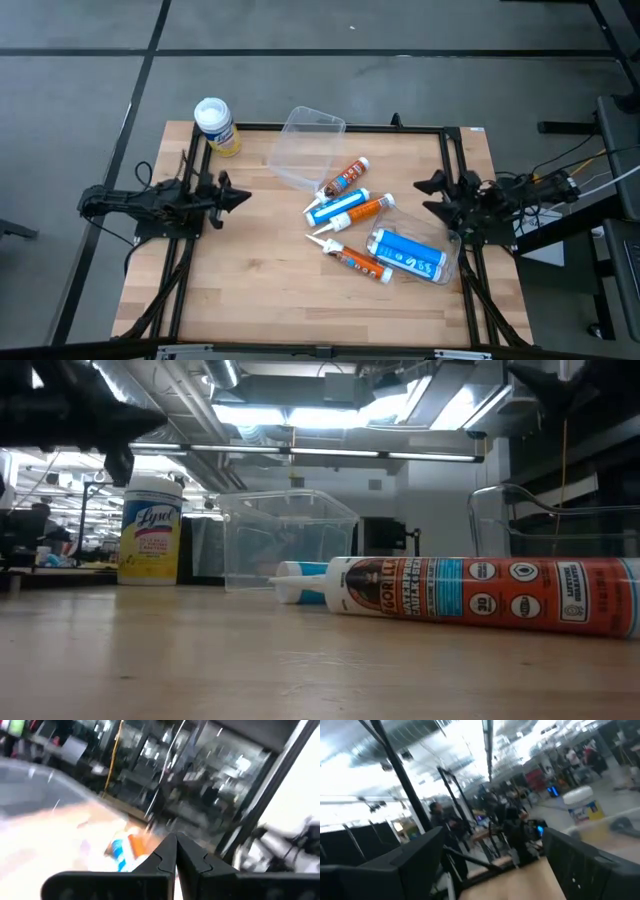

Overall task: Pick & place silicon tubes, Sealant and Lysol wipes
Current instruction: Put the blue sealant into the transparent bin

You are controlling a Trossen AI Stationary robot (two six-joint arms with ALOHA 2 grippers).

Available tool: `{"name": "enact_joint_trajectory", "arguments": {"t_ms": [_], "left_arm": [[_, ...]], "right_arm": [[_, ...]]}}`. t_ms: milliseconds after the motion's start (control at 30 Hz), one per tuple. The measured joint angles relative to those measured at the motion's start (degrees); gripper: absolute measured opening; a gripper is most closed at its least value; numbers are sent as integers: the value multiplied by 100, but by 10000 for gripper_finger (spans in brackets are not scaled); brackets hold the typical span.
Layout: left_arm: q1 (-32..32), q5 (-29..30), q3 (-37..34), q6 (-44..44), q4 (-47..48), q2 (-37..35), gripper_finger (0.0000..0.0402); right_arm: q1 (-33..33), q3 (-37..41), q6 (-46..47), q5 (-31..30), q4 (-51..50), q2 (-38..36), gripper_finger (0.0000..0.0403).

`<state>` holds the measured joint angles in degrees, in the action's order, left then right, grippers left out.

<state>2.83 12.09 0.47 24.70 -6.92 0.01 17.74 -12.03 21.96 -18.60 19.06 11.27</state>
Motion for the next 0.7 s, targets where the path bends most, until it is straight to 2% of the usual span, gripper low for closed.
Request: {"name": "enact_joint_trajectory", "arguments": {"t_ms": [133,267,433,567,700], "left_arm": [[0,-2,0,-172,425,0,3],[0,-41,0,-556,425,-2,5],[0,-690,0,-528,521,-2,2],[0,-741,0,-344,545,22,7],[0,-779,0,-631,555,33,6]], "right_arm": [[0,-432,-12,-39,-238,632,337],[0,-845,-294,-86,-281,1212,337],[2,-1370,-426,-163,-570,1789,337],[-27,-1867,200,-425,-1719,2297,337],[-273,-2317,716,-230,-2864,2937,337]]}}
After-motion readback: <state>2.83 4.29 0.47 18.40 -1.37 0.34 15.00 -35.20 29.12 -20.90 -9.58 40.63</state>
